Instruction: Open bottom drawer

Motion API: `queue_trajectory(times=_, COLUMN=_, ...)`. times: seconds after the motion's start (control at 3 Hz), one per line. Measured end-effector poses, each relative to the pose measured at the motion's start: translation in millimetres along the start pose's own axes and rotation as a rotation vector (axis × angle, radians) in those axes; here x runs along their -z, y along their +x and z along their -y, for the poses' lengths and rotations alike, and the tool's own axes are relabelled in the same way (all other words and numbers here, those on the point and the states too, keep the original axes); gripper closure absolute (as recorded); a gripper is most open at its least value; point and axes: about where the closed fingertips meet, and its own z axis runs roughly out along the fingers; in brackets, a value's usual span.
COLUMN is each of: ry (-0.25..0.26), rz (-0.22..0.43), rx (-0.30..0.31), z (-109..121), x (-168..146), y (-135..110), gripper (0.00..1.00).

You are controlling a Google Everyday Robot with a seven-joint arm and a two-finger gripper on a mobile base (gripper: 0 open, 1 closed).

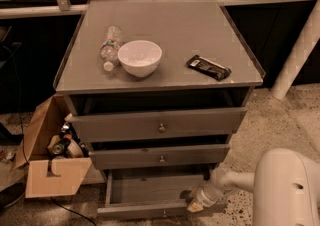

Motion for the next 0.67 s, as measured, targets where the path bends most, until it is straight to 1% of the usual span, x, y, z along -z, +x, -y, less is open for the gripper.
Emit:
queue_trajectory(times=0.33, ry=0.000, rz=0.000, rx=0.000, z=0, x=0, y=0, gripper=1.00)
queue_trajectory(times=0.67, ry=-0.020, rz=-0.012, rx=-0.020, z=-12, x=-6, y=15, gripper=1.00)
